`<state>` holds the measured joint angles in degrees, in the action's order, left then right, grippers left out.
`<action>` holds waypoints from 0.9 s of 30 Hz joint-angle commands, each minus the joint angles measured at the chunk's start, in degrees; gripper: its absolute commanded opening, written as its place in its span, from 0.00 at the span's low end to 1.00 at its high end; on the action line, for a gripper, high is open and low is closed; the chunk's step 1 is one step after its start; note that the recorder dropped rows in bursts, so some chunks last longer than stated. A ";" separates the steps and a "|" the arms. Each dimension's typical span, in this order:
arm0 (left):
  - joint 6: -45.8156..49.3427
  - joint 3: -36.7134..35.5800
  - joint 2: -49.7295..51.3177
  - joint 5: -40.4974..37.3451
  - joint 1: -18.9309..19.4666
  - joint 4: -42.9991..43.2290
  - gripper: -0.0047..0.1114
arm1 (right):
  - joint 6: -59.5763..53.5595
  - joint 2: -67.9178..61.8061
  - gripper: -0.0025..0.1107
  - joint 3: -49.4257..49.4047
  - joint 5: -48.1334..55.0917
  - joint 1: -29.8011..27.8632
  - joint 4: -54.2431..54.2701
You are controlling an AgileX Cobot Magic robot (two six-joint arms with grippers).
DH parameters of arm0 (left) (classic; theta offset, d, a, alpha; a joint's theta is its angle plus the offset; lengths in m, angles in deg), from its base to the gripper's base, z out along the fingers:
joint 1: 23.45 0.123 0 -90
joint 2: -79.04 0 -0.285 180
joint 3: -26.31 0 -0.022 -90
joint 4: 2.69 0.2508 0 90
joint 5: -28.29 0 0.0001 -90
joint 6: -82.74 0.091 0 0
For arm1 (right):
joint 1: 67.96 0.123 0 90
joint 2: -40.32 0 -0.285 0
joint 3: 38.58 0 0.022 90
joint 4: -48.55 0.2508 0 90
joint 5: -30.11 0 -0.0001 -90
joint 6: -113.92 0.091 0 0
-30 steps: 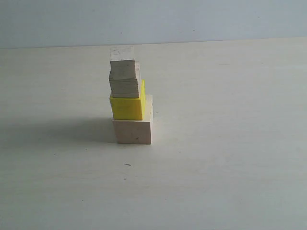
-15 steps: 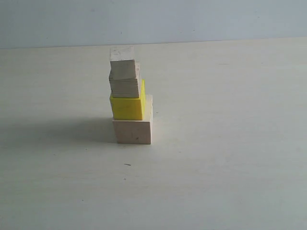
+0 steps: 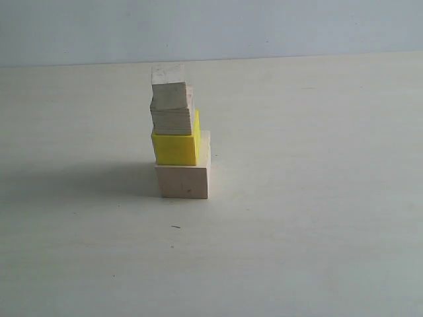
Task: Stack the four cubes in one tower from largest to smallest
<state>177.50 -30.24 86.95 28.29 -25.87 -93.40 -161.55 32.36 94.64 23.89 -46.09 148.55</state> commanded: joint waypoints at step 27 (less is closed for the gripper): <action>-82.83 -15.09 -0.13 -25.49 12.48 83.25 0.04 | -0.05 0.17 0.02 -0.36 0.07 -0.30 -0.05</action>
<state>100.93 -43.77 87.06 0.35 -13.81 -13.54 -161.55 32.36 94.64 23.89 -46.09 148.55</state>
